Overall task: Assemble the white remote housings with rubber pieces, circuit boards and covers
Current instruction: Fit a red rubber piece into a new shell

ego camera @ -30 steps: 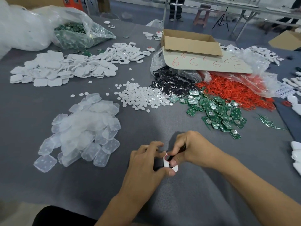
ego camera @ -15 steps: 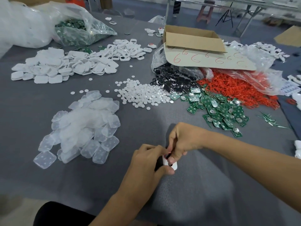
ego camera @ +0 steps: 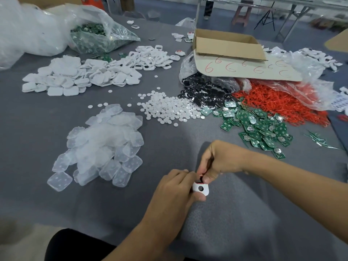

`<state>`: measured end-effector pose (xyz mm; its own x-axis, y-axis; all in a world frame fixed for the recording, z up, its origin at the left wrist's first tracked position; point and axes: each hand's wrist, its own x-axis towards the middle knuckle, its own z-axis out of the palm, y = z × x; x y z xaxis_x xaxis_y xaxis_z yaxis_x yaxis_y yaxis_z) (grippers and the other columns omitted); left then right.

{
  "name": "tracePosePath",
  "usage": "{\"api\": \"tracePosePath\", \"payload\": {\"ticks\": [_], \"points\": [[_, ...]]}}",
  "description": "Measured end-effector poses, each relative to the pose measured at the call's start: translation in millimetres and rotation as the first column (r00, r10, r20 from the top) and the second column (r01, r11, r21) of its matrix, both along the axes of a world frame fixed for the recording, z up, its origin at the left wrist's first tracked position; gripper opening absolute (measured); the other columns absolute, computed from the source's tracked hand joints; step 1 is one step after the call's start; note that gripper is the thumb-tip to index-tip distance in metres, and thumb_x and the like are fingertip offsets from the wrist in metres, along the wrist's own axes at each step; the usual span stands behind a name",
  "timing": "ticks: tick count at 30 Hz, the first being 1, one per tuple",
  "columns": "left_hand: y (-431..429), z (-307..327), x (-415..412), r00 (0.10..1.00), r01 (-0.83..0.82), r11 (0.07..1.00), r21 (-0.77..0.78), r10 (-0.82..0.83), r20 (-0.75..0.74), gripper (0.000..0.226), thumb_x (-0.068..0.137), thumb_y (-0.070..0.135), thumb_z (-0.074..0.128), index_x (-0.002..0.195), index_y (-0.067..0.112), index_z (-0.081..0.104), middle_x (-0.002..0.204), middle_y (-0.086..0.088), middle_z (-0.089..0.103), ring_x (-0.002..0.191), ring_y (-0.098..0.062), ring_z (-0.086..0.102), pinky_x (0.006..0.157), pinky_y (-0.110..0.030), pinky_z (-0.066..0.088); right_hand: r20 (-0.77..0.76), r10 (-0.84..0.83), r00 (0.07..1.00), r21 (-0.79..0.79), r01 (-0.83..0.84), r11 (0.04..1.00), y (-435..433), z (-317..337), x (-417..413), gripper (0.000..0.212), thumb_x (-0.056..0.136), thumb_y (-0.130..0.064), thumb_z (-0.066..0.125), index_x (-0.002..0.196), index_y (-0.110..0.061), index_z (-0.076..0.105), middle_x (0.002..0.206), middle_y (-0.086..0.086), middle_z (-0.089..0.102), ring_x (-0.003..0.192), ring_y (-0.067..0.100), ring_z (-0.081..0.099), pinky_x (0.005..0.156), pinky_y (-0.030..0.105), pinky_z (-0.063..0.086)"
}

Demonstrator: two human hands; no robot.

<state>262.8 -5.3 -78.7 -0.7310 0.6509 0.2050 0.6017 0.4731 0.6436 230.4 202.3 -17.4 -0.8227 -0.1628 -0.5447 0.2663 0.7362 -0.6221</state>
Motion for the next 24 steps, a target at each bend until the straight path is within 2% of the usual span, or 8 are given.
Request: {"api": "tracePosePath", "payload": {"ticks": [3,6,8,10,13,18,20,24], "points": [[-1.7,-2.8,-1.9,0.998,-0.018,0.995,0.094,0.012,0.065,0.04,0.089,0.039,0.074,0.126,0.025,0.065,0.116,0.019,0.065,0.116,-0.002,0.05,0.1,-0.024,0.04,-0.047,0.026,0.999,0.013,-0.025,1.0,-2.8,-0.7,0.5,0.021,0.067,-0.01,0.091,0.078,-0.025,0.081,0.076,-0.006,0.077,0.068,0.001,0.068,0.075,0.024,0.055],[0.7,-6.2,-2.3,0.999,-0.017,0.996,0.091,0.013,0.049,0.041,0.087,0.033,0.077,0.125,0.02,0.069,0.116,0.015,0.068,0.119,-0.004,0.05,0.105,-0.018,0.036,-0.184,0.029,0.982,0.088,-0.013,0.996,0.2,0.8,12.9,0.018,0.066,-0.025,0.093,0.077,-0.032,0.081,0.07,-0.019,0.074,0.064,-0.007,0.065,0.063,0.008,0.043],[1.2,-7.7,-1.6,0.998,-0.015,0.995,0.102,0.009,0.063,0.041,0.088,0.034,0.076,0.127,0.021,0.069,0.12,0.017,0.066,0.124,0.0,0.046,0.108,-0.014,0.031,-0.282,-0.015,0.959,0.138,0.056,0.989,0.6,-0.6,25.9,0.015,0.064,-0.035,0.093,0.071,-0.034,0.079,0.066,-0.022,0.071,0.062,-0.004,0.064,0.06,0.012,0.043],[0.9,-7.9,-2.1,0.997,-0.004,0.994,0.105,-0.004,0.079,0.041,0.09,0.038,0.073,0.128,0.024,0.067,0.124,0.021,0.063,0.126,0.003,0.042,0.108,-0.012,0.029,-0.348,-0.149,0.925,0.095,0.193,0.977,-5.9,-7.5,44.5,0.014,0.068,-0.031,0.092,0.067,-0.03,0.078,0.066,-0.018,0.071,0.061,0.0,0.064,0.059,0.017,0.046],[0.2,-9.5,-3.1,0.998,-0.014,0.995,0.1,0.007,0.069,0.043,0.089,0.041,0.072,0.129,0.026,0.066,0.124,0.021,0.062,0.128,0.006,0.04,0.108,-0.01,0.027,-0.435,-0.323,0.84,0.08,0.394,0.916,-23.8,-22.0,68.7,0.016,0.077,-0.024,0.086,0.068,-0.027,0.073,0.064,-0.019,0.068,0.059,0.0,0.062,0.056,0.017,0.047],[-1.4,-10.5,-1.1,0.998,-0.034,0.993,0.112,0.027,0.058,0.042,0.088,0.043,0.072,0.127,0.029,0.066,0.119,0.021,0.061,0.126,0.008,0.041,0.107,-0.009,0.028,-0.351,-0.634,0.689,-0.171,0.619,0.767,-36.9,-33.0,76.5,0.017,0.084,-0.015,0.077,0.068,-0.019,0.074,0.059,-0.012,0.069,0.049,-0.001,0.056,0.048,0.013,0.039],[-1.2,-11.0,-1.2,0.998,-0.039,0.992,0.118,0.033,0.049,0.043,0.087,0.043,0.074,0.127,0.03,0.066,0.117,0.022,0.06,0.125,0.008,0.042,0.106,-0.008,0.029,-0.394,-0.651,0.649,-0.18,0.64,0.747,-43.0,-35.3,79.4,0.018,0.085,-0.015,0.074,0.068,-0.021,0.073,0.062,-0.013,0.07,0.055,0.0,0.061,0.051,0.013,0.042],[-0.8,-11.3,-0.8,0.998,-0.052,0.991,0.12,0.048,0.039,0.043,0.085,0.041,0.078,0.125,0.031,0.066,0.115,0.027,0.055,0.122,0.009,0.043,0.106,-0.006,0.028,-0.578,-0.569,0.585,-0.086,0.65,0.755,-53.3,-41.2,85.3,0.017,0.08,-0.02,0.074,0.068,-0.029,0.067,0.07,-0.016,0.067,0.07,0.0,0.063,0.061,0.015,0.048]]}}
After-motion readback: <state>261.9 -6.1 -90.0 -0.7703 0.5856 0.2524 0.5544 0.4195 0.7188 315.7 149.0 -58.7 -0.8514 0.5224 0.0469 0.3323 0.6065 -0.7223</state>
